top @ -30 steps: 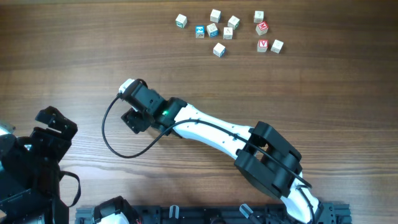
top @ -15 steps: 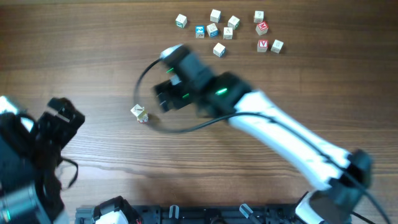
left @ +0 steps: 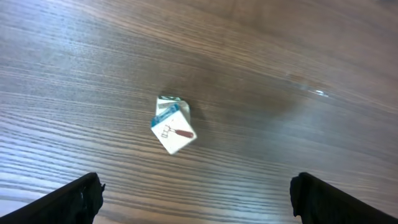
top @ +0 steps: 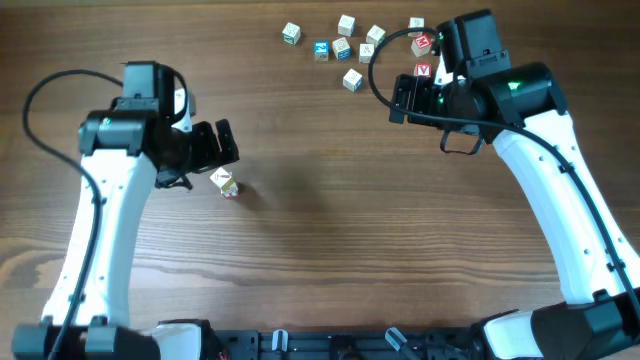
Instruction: Form a tower
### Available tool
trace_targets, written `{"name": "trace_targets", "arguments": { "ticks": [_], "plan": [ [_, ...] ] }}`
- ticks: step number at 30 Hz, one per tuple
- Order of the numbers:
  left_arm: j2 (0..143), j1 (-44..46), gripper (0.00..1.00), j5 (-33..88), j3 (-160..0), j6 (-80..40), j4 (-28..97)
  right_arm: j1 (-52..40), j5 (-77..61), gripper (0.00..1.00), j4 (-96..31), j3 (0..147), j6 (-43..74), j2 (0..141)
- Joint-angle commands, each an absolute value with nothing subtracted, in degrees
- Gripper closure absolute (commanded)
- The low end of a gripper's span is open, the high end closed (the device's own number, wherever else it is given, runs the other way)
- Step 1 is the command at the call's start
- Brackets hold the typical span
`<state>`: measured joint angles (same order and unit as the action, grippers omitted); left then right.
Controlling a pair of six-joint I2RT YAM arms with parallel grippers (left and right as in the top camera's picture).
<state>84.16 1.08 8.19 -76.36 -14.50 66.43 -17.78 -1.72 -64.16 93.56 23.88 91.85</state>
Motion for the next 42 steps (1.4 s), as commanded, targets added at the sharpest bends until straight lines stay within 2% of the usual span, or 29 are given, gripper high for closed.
{"name": "trace_targets", "arguments": {
  "ticks": [1,11,17,34,36,38,42],
  "plan": [
    [89.0,1.4,0.00,6.1,-76.8,-18.6,66.3,-17.6,-2.6,0.00,-63.9,93.2,22.4,91.5],
    [95.3,2.2,0.00,6.9,-75.4,-35.0,66.5,-17.6,-2.6,0.00,-63.9,93.2,21.0,91.6],
    [95.6,2.1,0.00,8.3,-68.7,-34.1,58.2,-17.6,-2.6,0.00,-63.9,93.2,21.0,91.6],
    [101.1,2.1,0.00,7.0,-65.4,-33.2,54.8,-17.6,-2.6,0.00,-63.9,93.2,21.0,91.5],
    [101.1,2.2,0.04,7.0,-64.1,-33.2,53.6,-17.6,-2.6,0.00,-63.9,93.2,21.0,91.6],
    [101.1,2.1,0.14,7.0,-63.6,-31.8,52.4,-17.6,-2.6,0.00,-63.9,93.2,21.0,91.6],
    [101.1,2.1,0.22,7.0,-63.6,-29.7,51.2,-17.6,-2.6,0.00,-63.9,93.2,21.0,91.5]
  ]
}}
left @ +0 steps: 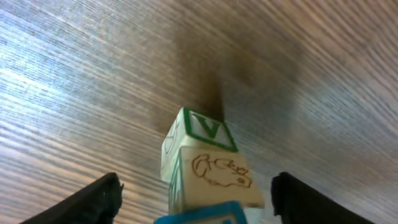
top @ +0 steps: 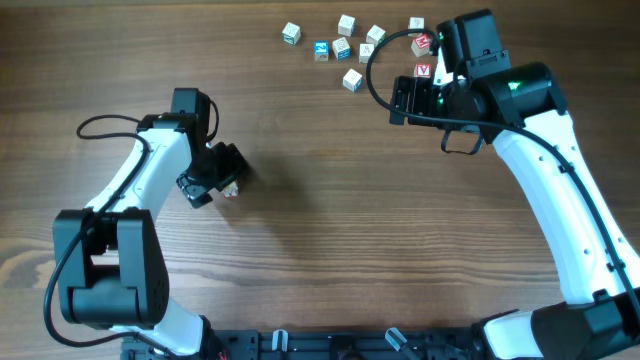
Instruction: Form a tower
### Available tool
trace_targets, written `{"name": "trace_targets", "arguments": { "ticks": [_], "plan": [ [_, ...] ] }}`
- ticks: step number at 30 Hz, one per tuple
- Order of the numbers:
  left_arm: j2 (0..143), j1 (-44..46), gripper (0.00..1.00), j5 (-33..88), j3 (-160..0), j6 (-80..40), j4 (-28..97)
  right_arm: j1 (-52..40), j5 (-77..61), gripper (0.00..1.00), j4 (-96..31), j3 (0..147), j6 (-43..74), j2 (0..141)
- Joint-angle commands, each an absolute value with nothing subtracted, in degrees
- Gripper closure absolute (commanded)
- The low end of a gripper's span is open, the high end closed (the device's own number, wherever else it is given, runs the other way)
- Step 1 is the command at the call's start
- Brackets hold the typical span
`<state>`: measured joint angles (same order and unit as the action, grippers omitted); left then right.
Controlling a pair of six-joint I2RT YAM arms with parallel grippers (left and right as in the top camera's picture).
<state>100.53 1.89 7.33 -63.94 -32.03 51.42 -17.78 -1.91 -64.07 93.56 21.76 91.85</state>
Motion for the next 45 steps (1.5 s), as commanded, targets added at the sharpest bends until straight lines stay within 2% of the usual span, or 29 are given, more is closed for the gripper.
{"name": "trace_targets", "arguments": {
  "ticks": [1,7,14,20,35,45],
  "plan": [
    [101.1,2.1,0.24,6.9,-63.6,-28.7,51.1,-17.6,-2.6,0.00,-63.9,93.2,21.0,91.5],
    [101.1,2.1,0.43,6.3,-63.6,-27.2,50.6,-17.6,-2.6,0.00,-63.7,93.2,21.0,91.6],
    [101.1,2.1,0.54,6.3,-63.6,-27.2,50.5,-17.6,-2.6,0.00,-63.7,93.2,21.0,91.6],
    [101.1,2.1,0.56,5.4,-63.6,-27.1,50.7,-17.6,-2.6,0.00,-63.7,93.2,21.0,91.6],
    [101.1,2.1,0.76,4.4,-63.6,-25.7,51.4,-17.6,-2.6,0.00,-63.5,93.2,21.0,91.6],
    [101.0,2.1,0.77,0.3,-64.5,-22.7,53.6,-17.6,-2.6,0.00,-63.0,93.2,21.0,91.6]
  ]
}}
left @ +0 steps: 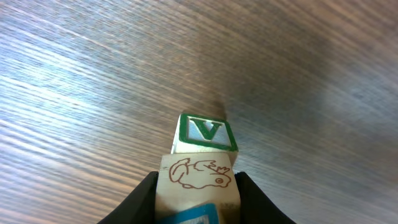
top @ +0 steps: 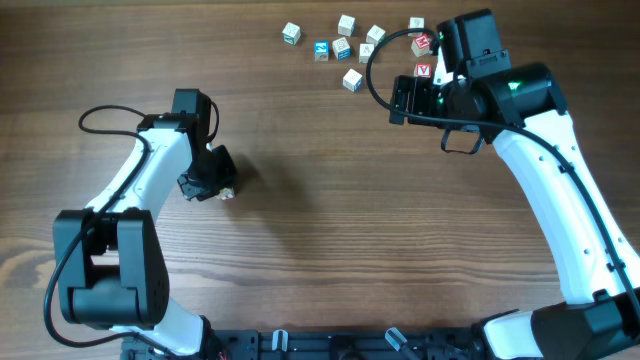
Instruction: Form a tower
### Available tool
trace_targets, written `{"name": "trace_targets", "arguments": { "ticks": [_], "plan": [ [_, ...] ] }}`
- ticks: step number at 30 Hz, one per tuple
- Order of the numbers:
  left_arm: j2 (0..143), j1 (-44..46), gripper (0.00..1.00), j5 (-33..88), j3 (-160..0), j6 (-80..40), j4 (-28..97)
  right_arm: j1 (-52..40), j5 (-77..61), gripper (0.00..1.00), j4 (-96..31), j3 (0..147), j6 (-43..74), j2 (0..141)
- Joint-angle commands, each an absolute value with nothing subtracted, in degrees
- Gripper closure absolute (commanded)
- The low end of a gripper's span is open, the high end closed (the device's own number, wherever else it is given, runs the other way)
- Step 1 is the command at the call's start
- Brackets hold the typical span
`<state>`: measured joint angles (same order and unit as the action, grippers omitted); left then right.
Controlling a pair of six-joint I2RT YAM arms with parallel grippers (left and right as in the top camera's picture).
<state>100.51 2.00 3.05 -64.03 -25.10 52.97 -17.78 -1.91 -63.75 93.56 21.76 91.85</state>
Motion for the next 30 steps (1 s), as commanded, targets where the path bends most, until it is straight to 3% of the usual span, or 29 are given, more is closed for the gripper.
{"name": "trace_targets", "arguments": {
  "ticks": [1,21,23,30],
  "plan": [
    [101.0,2.1,0.75,0.3,-64.5,-22.7,53.3,-17.6,-2.6,0.00,-63.0,93.2,21.0,91.6],
    [96.0,2.1,0.84,0.6,-66.4,-12.1,51.9,-17.6,-2.6,0.00,-62.9,93.2,21.0,91.7],
    [96.0,2.2,0.96,0.6,-66.4,-10.8,51.8,-17.6,-2.6,0.00,-63.0,93.2,21.0,91.7],
    [96.0,2.1,0.95,0.1,-66.3,-6.1,53.2,-17.6,-2.6,0.00,-63.1,93.2,20.5,91.7]
  ]
}}
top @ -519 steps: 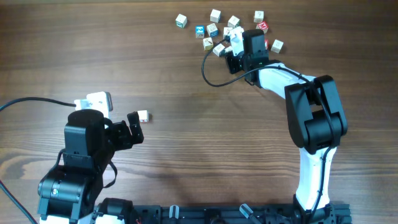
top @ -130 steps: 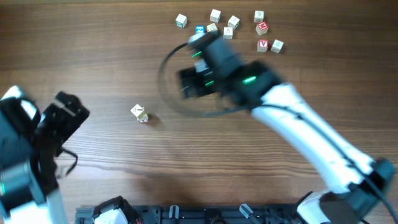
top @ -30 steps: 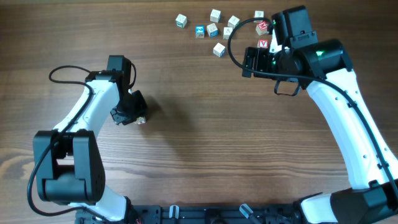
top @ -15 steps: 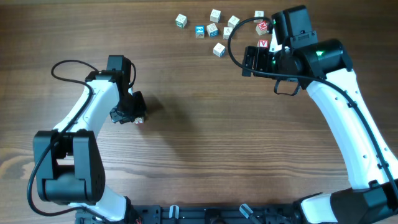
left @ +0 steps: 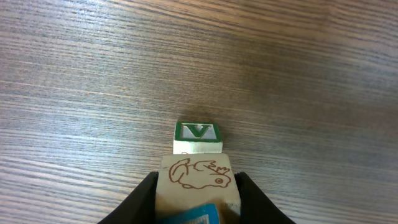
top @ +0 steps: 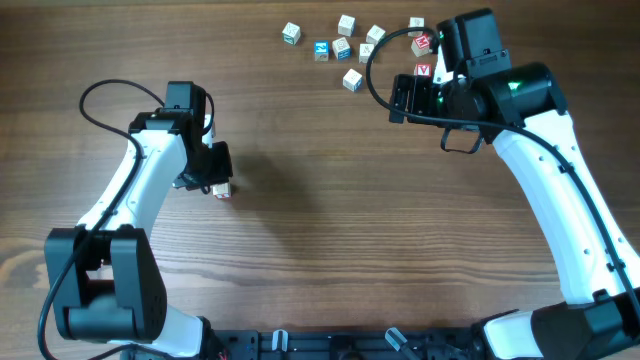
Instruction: Form a tower
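My left gripper (left: 196, 190) is shut on a pale wooden block with a brown animal drawing (left: 196, 175) and a blue-edged face nearest the camera. Just past it a block with a green V (left: 197, 132) rests on the wooden table (left: 311, 74); I cannot tell whether the two touch. From overhead the left gripper (top: 210, 172) covers most of them, and only one small block (top: 222, 188) shows at its edge. My right gripper (top: 398, 100) hangs at the back right beside the loose blocks, with nothing seen in it.
Several loose blocks (top: 345, 50) lie scattered at the back of the table. Two red ones (top: 423, 70) sit close to the right arm. Both arms' cables loop over the table.
The left gripper stays shut on the animal block. The V block now looks smaller and farther off in the wrist view, and the left arm stands slightly farther back. The right arm is unchanged.
First my left gripper hung open above two blocks lying together at the left. Then it was low, its fingers open on either side of them. A second ago it was shut on the animal block, and it still holds it, farther from the V block.
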### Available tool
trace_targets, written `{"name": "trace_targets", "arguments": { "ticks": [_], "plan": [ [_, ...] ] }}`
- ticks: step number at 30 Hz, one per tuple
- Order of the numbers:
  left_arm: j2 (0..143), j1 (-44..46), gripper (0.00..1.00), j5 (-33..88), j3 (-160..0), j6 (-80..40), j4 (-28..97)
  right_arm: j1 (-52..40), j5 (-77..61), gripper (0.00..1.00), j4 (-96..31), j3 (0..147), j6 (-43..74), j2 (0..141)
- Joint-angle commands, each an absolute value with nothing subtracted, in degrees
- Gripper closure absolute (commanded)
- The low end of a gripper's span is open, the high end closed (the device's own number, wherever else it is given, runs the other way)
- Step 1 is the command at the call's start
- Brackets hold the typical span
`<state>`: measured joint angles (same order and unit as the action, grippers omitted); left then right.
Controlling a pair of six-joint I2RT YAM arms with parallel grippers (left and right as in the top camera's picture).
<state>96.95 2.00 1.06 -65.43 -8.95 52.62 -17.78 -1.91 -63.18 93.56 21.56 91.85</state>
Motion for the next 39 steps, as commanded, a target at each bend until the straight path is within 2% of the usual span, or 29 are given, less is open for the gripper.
{"name": "trace_targets", "arguments": {
  "ticks": [1,11,16,39],
  "plan": [
    [96.0,2.1,0.94,0.1,-66.3,-5.6,53.5,-17.6,-2.6,0.00,-63.1,93.2,20.5,91.7],
    [96.0,2.1,0.96,0.1,-65.4,-0.2,53.1,-17.6,-2.6,0.00,-63.2,93.2,20.5,91.7],
    [96.1,2.1,0.91,2.8,-63.7,-0.9,52.5,-17.6,-2.6,0.00,-63.2,93.2,20.5,91.7],
    [96.1,2.1,0.84,3.4,-60.3,-0.8,49.4,-17.6,-2.6,0.00,-63.5,93.2,19.6,91.7]
  ]
}}
